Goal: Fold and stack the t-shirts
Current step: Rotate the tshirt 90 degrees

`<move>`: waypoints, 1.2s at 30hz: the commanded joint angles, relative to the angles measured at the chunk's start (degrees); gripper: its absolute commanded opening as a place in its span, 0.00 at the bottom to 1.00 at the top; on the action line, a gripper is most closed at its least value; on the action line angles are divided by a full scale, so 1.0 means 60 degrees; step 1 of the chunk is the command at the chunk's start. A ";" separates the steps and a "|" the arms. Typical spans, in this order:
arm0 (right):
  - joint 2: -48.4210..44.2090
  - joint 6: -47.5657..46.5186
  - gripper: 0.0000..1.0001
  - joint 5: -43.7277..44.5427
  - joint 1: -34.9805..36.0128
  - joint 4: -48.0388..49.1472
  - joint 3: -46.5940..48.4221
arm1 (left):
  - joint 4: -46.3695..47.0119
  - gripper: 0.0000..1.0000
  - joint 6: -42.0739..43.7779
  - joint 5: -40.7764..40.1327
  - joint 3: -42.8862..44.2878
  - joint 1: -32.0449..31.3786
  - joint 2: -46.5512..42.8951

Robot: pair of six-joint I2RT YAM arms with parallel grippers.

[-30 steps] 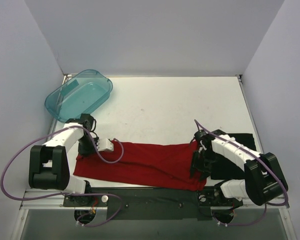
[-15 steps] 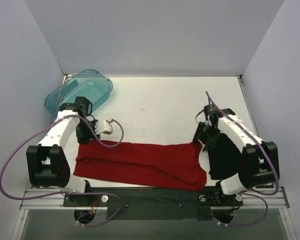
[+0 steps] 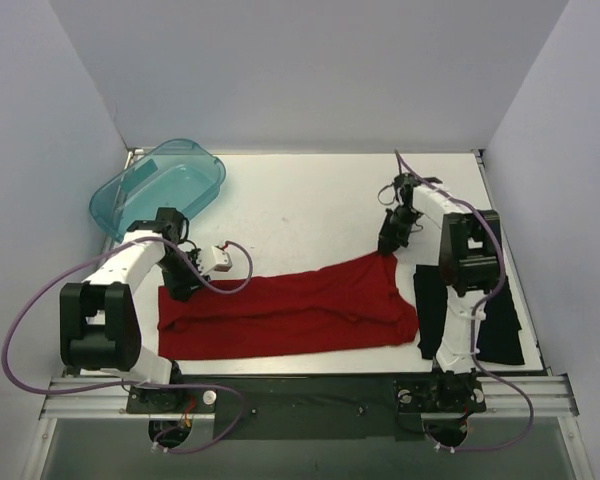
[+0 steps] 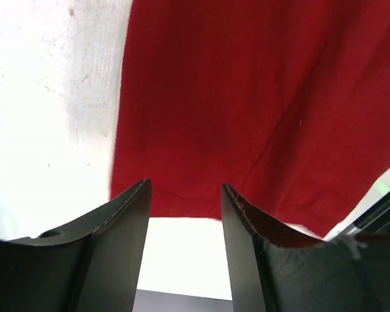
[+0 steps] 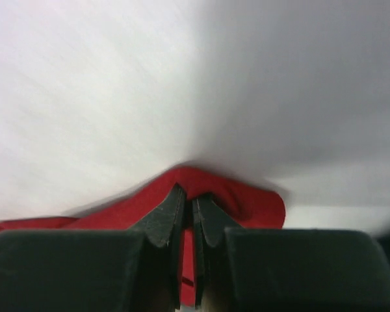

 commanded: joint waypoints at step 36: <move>0.2117 -0.0517 0.06 0.0597 -0.0534 -0.0982 0.3188 | 0.0419 0.51 0.0282 0.0896 -0.1959 -0.1167 -0.1203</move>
